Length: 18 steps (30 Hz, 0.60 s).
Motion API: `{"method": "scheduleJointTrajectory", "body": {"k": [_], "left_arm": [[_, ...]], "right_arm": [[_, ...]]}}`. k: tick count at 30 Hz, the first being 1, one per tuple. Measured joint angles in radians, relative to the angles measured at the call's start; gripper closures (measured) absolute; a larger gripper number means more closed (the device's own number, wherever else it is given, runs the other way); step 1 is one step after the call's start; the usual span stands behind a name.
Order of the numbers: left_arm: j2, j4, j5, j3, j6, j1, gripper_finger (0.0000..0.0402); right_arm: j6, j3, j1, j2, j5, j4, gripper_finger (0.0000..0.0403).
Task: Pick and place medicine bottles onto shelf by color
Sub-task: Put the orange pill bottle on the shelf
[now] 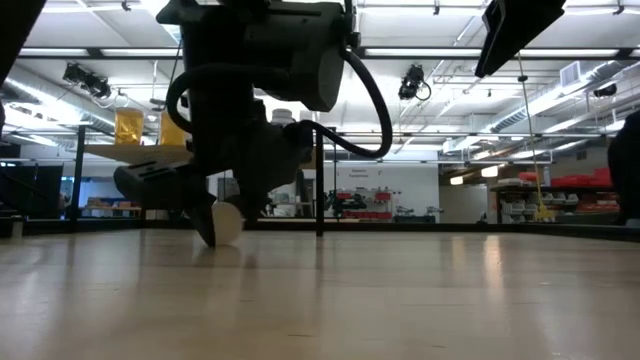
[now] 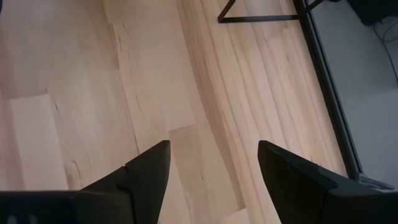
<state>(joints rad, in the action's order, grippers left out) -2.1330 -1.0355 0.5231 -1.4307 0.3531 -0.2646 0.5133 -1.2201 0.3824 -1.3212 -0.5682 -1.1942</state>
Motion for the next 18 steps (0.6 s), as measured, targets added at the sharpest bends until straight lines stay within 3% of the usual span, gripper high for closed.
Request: {"method": "scheduleJointTrajectory", "body": {"k": [18], "left_arm": [[-0.003, -0.153, 0.018, -0.020, -0.009, -0.042, 0.0151]], "right_arm": [[-0.001, 0.000, 0.000, 0.000, 0.000, 0.001, 0.0152]]}}
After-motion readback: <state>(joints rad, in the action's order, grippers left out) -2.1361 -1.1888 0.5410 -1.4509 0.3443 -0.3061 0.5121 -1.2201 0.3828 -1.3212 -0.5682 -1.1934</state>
